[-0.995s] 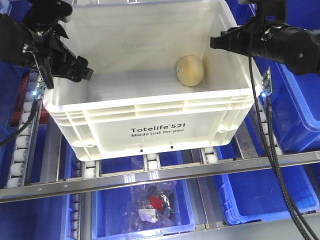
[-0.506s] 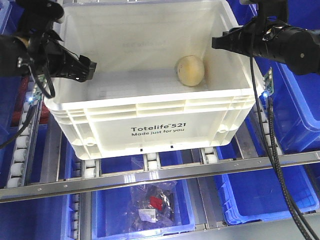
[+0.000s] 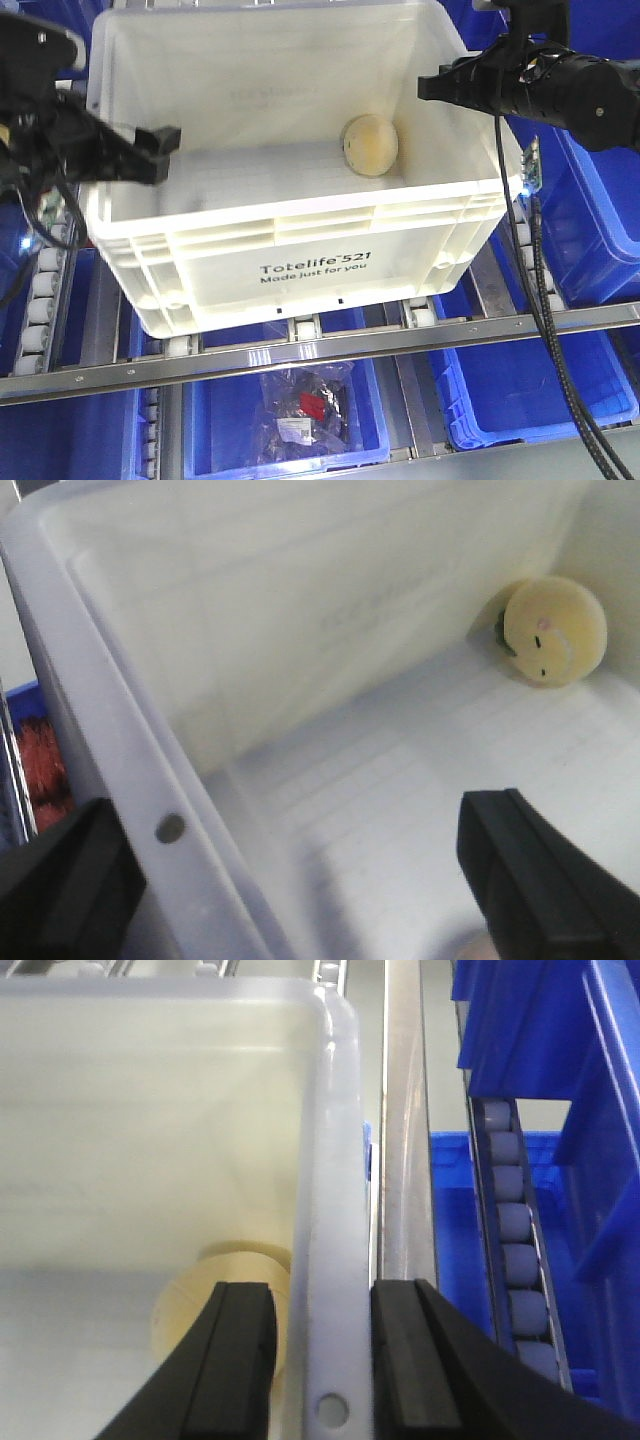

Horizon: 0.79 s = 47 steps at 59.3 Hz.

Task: Place moving items into box and shelve
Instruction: 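Open the left gripper and pull it back from the crate rim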

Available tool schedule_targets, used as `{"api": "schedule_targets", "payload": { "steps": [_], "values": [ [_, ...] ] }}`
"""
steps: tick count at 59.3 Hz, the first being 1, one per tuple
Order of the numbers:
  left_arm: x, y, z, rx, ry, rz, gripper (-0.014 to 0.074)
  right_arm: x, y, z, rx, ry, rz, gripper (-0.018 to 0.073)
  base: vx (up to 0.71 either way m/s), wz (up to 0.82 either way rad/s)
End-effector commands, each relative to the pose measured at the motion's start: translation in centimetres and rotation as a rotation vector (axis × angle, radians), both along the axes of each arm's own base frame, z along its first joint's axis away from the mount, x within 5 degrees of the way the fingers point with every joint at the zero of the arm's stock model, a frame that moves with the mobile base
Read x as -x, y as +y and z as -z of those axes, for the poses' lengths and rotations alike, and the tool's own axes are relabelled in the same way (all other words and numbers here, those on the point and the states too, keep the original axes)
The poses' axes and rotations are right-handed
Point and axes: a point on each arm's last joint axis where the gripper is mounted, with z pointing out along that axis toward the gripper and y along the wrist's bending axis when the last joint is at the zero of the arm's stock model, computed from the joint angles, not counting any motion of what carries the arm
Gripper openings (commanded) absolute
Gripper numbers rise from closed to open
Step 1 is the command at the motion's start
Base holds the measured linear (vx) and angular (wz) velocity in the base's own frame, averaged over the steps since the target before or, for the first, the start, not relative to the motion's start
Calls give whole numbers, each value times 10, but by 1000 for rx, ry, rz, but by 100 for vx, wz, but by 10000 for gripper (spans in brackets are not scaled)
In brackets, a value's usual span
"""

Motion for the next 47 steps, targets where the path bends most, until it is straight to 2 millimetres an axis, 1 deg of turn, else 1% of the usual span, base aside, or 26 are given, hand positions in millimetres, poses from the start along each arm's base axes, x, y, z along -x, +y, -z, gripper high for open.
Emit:
{"api": "schedule_targets", "payload": {
  "steps": [1,9,16,19,26,37,47],
  "values": [
    [1,-3,-21,59,-224,27,704,4,4,-24,-23,-90,-13,295,0,0],
    [-2,-1,-5,67,-238,16,703,4,4,-24,-23,-90,-13,295,0,0],
    [-15,-3,9,61,-231,10,701,4,4,-24,-23,-90,-13,295,0,0],
    [-19,-4,12,63,-235,12,701,4,4,-24,-23,-90,-13,295,0,0],
    [-21,-3,11,69,-254,6,699,4,4,-24,-23,-90,-13,295,0,0],
    [-26,14,9,65,-267,-53,698,4,4,-24,-23,-90,-13,295,0,0],
    [-24,28,5,47,-265,-94,695,4,4,-24,-23,-90,-13,295,0,0]
  ]
}}
